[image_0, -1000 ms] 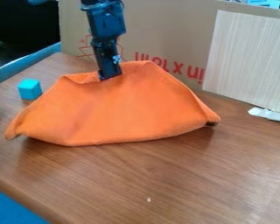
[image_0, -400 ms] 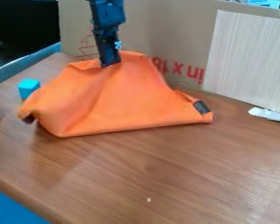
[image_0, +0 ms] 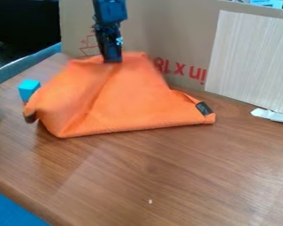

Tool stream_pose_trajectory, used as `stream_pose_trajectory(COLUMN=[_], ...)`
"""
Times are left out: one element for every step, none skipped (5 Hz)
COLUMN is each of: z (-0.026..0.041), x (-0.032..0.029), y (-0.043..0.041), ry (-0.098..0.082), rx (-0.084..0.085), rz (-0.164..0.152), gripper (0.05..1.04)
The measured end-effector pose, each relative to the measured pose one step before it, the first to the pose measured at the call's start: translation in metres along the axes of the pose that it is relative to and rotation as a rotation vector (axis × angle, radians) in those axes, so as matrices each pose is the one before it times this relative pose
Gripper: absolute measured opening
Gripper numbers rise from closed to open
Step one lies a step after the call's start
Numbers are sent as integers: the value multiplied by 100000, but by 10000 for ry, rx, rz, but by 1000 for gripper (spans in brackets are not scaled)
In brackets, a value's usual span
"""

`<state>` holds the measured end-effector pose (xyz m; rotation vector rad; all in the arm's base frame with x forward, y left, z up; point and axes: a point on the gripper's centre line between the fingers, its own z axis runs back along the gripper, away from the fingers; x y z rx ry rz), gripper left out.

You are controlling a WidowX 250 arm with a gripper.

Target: Fold the cloth from the bottom right to the top left

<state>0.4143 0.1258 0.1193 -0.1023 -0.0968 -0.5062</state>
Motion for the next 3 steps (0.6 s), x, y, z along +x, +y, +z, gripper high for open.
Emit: stream_pose_trajectory(z=[31,942,1353], x=[-217,304,-276], y=[388,173,986], ry=[104,-169,-294], rx=[-98,79,-161], rz=[10,-81,117], gripper=[829,1005,1003])
